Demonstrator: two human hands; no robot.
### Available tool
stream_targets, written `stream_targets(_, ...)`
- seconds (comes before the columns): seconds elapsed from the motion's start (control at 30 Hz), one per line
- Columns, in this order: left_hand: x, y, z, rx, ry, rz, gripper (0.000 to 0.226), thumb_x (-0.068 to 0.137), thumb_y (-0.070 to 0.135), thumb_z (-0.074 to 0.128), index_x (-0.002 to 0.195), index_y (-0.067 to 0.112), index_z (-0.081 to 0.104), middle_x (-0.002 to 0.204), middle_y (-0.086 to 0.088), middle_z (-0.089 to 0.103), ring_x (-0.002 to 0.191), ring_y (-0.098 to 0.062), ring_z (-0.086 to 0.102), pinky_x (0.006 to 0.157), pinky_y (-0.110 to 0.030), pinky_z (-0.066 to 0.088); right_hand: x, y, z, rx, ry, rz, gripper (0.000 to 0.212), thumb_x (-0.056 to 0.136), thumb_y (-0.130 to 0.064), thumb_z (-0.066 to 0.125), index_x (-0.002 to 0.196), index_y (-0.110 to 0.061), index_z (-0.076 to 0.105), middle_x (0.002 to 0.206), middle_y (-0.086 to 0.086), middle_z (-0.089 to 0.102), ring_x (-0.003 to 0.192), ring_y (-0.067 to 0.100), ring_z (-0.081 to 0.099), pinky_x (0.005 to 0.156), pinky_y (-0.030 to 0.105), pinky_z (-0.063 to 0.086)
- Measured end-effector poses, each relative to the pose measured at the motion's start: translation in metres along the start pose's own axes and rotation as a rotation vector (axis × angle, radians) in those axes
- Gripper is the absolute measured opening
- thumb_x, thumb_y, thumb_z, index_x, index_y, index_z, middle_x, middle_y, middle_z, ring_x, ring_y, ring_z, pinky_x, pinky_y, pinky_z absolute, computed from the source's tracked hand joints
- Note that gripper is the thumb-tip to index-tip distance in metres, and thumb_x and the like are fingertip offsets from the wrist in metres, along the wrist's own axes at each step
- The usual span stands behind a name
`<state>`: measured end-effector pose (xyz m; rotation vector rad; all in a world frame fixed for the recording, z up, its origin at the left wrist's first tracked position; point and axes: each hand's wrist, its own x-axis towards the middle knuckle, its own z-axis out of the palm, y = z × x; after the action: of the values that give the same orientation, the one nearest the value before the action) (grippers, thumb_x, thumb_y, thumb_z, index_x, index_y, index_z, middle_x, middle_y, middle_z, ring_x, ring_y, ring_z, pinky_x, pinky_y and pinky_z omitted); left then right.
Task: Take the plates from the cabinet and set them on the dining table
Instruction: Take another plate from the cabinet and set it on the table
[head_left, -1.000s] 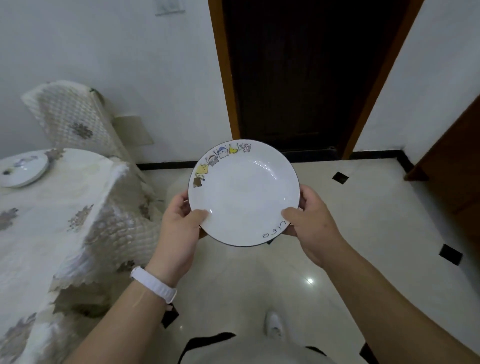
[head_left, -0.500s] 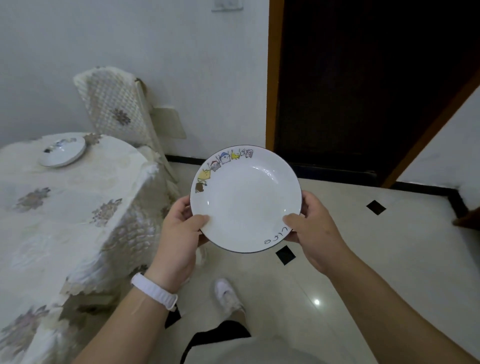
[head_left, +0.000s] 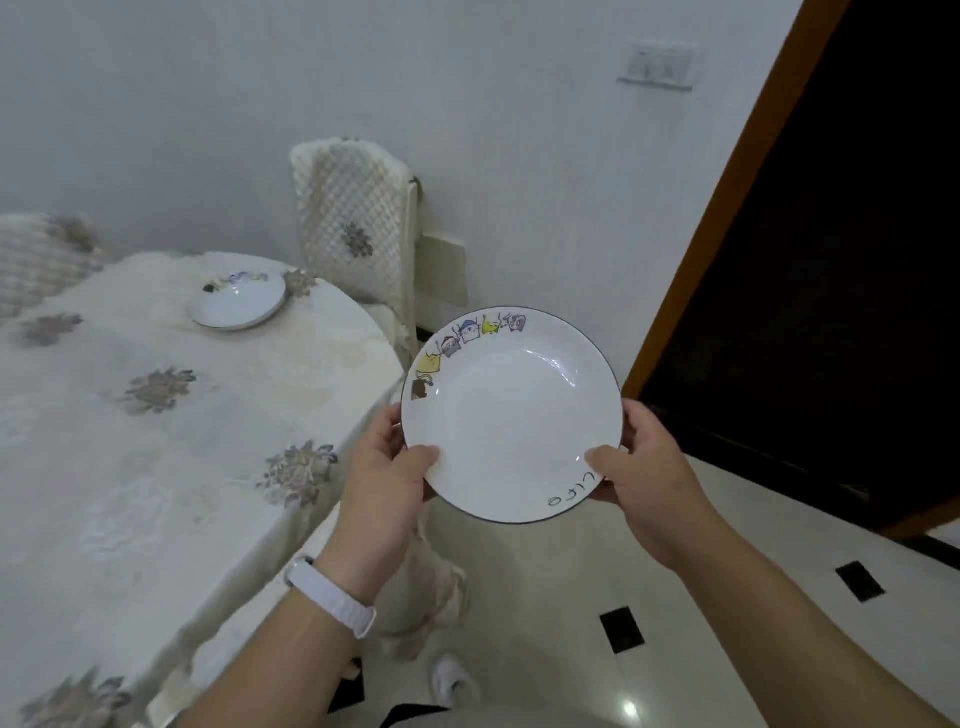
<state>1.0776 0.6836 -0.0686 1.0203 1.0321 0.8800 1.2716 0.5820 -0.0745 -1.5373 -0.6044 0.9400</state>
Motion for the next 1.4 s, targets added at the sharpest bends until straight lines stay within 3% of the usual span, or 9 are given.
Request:
stream_targets(0.13,0.037,0.015,-0.040,-0.008,0.084,0.017,0.041,0.087,-0.010,0.048,0.107,0.023,0.062,0.106,-0.003,0.070,0.090,-0.024,0.068,0.060,-0.029,0.055,0.045,-0.007,0.053,-0.015,-0.088,0.008,0.049,0.087,0.010,0.049,0.114,-0.029,0.059,0.113,-0.003,0.068,0.094,0.022,0.071,0.070,0.037,0.062)
stream_targets(0.27,0.056,0.022,-0.071,-0.079,0.199,-0.013,0.041,0.087,-0.010,0.047,0.109,0.022,0.062,0.110,-0.005,0.068,0.085,-0.022,0.069,0.072,-0.046,0.058,0.078,-0.008,0.096,-0.035,-0.182,0.035,0.054,0.087,0.010,0.048,0.129,-0.024,0.054,0.115,0.000,0.067,0.099,0.024,0.068,0.066,0.033,0.060)
stream_targets(0.4,0.061,0.029,-0.099,-0.142,0.280,-0.005,0.040,0.089,-0.011,0.046,0.114,0.017,0.059,0.108,-0.004,0.067,0.071,-0.012,0.071,0.056,-0.034,0.059,0.104,-0.011,0.137,-0.073,-0.313,0.045,0.051,0.087,0.010,0.048,0.122,-0.025,0.057,0.115,-0.001,0.068,0.097,0.023,0.069,0.066,0.033,0.058)
stream_targets(0.57,0.077,0.023,-0.133,-0.107,0.472,0.013,0.041,0.087,-0.010,0.048,0.114,0.020,0.059,0.110,-0.005,0.068,0.093,-0.021,0.067,0.077,-0.044,0.059,0.134,-0.011,0.183,-0.148,-0.454,0.042,0.047,0.087,0.009,0.049,0.119,-0.024,0.059,0.109,-0.003,0.070,0.090,0.017,0.071,0.066,0.035,0.059)
stream_targets(0.67,0.087,0.018,-0.143,-0.110,0.554,0.000,0.042,0.087,-0.010,0.049,0.111,0.022,0.060,0.106,-0.003,0.069,0.090,-0.019,0.068,0.070,-0.039,0.059,0.154,-0.011,0.205,-0.162,-0.549,0.058,0.048,0.087,0.010,0.048,0.113,-0.028,0.061,0.105,-0.004,0.071,0.086,0.015,0.071,0.064,0.033,0.059)
stream_targets(0.8,0.104,0.015,-0.155,-0.138,0.687,-0.013,0.040,0.087,-0.010,0.048,0.112,0.020,0.060,0.108,-0.004,0.069,0.090,-0.019,0.067,0.066,-0.035,0.057,0.189,-0.004,0.239,-0.190,-0.674,0.100,0.044,0.081,0.002,0.053,0.116,-0.024,0.060,0.107,0.001,0.071,0.094,0.029,0.070,0.071,0.047,0.061)
stream_targets(0.97,0.128,0.019,-0.161,-0.157,0.865,-0.038,0.040,0.088,-0.008,0.049,0.111,0.021,0.060,0.108,-0.005,0.069,0.096,-0.024,0.067,0.073,-0.040,0.058,0.239,-0.004,0.286,-0.196,-0.844,0.189,0.046,0.086,0.013,0.047,0.116,-0.020,0.059,0.109,0.002,0.069,0.094,0.027,0.070,0.065,0.037,0.059)
stream_targets(1.2,0.169,0.009,-0.162,-0.214,1.101,-0.084,0.043,0.087,-0.009,0.049,0.108,0.026,0.062,0.110,-0.006,0.070,0.096,-0.026,0.067,0.071,-0.038,0.056,0.296,0.008,0.333,-0.387,-1.054,0.150,0.049,0.086,0.007,0.050,0.105,-0.037,0.055,0.113,-0.006,0.064,0.096,0.018,0.067,0.067,0.032,0.061)
stream_targets(1.4,0.179,0.004,-0.166,-0.244,1.253,-0.085,0.046,0.088,-0.010,0.048,0.107,0.029,0.064,0.106,-0.001,0.070,0.093,-0.020,0.067,0.067,-0.032,0.057,0.314,0.022,0.364,-0.496,-1.206,0.128,0.050,0.086,0.004,0.053,0.113,-0.037,0.053,0.114,-0.011,0.062,0.097,0.016,0.066,0.073,0.040,0.062)
